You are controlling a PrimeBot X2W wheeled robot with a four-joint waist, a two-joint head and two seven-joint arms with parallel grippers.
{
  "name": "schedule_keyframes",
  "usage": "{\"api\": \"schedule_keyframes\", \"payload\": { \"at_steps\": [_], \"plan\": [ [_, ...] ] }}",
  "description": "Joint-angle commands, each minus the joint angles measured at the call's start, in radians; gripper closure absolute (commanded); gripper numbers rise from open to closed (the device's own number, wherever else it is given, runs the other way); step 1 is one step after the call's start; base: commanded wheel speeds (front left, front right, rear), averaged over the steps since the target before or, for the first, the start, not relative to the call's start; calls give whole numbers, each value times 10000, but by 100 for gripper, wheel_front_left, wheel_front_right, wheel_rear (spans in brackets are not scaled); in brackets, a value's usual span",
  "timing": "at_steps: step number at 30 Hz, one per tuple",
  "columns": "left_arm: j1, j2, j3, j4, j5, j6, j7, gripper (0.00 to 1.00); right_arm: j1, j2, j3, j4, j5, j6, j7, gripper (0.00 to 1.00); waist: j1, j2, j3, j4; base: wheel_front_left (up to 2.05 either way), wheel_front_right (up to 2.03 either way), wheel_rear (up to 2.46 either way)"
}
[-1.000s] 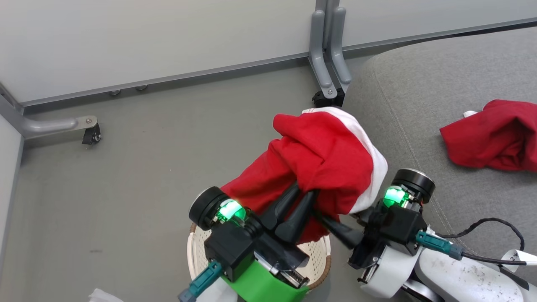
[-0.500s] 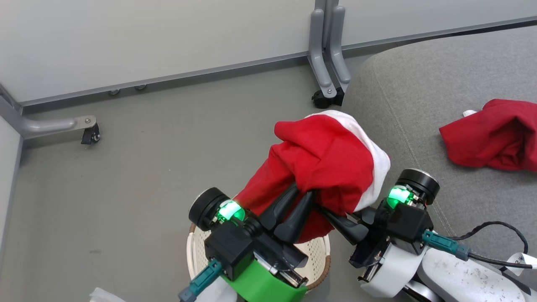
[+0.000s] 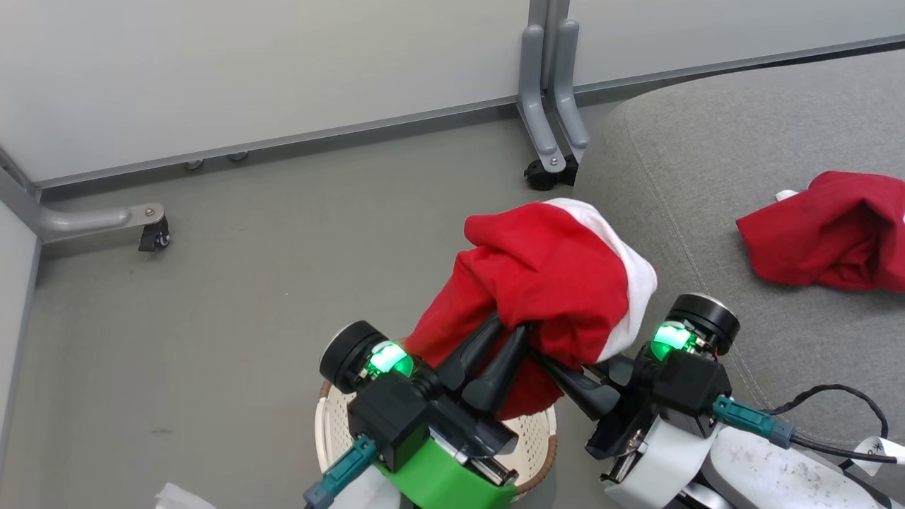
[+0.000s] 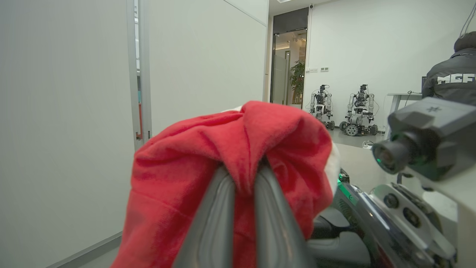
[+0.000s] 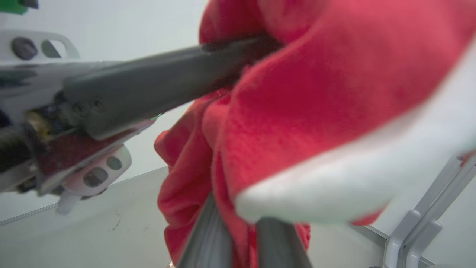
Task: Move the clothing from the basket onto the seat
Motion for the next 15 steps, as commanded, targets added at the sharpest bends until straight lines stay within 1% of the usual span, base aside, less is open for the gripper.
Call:
{"api": "schedule_keyframes", "payload": {
  "at_steps": [1,8,15],
  "plan": [
    [76,64,10,44,24,-29,2,0,101,70,-71,-65,32,-3,-30,100,0,0,-28,-1,0,0,0],
    [136,101,39,138,94,-29,2,0,320,273,-463,-192,-66,-3,-29,100,0,0,-73,-29,0,0,0],
    [70,117,80,140,169,-28,2,0,429,317,-862,-264,-307,-3,-29,100,0,0,2,-44,0,0,0]
  ]
}}
